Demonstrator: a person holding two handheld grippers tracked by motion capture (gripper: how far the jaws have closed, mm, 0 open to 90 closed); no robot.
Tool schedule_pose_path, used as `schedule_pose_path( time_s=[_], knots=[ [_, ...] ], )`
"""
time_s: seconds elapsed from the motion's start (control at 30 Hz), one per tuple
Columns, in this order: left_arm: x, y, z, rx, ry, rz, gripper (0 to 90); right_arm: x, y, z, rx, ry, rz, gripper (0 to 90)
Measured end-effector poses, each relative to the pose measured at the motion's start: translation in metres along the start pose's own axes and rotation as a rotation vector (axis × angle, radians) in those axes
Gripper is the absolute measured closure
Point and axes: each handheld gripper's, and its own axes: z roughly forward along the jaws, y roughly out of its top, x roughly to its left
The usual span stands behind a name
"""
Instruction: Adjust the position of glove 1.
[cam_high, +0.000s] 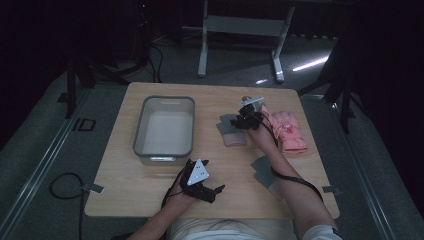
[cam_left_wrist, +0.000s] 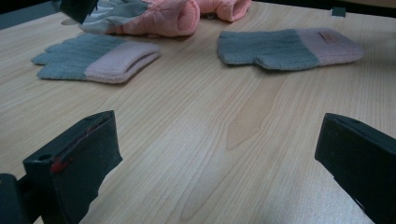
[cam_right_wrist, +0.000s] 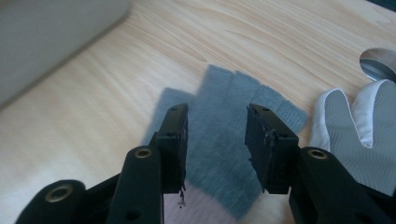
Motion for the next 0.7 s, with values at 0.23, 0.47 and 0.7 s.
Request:
schedule_pose_path(
  time_s=[0.23, 0.47, 0.7],
  knots=[
    [-0.001, 0.000, -0.001, -0.002, -0.001, 0.012, 0.0, -0.005, -0.001, 0.025, 0.060, 0.012, -0.032, 59.8],
    [-0.001, 0.000, -0.001, -0.005, -0.001, 0.011, 0.0, -0.010, -0.003, 0.040, 0.119, 0.008, -0.021, 59.7],
    [-0.001, 0.000, -0.001, -0.003, 0.000, 0.003, 0.0, -0.015, -0.004, 0.041, 0.112, 0.042, 0.006, 75.9]
  ],
)
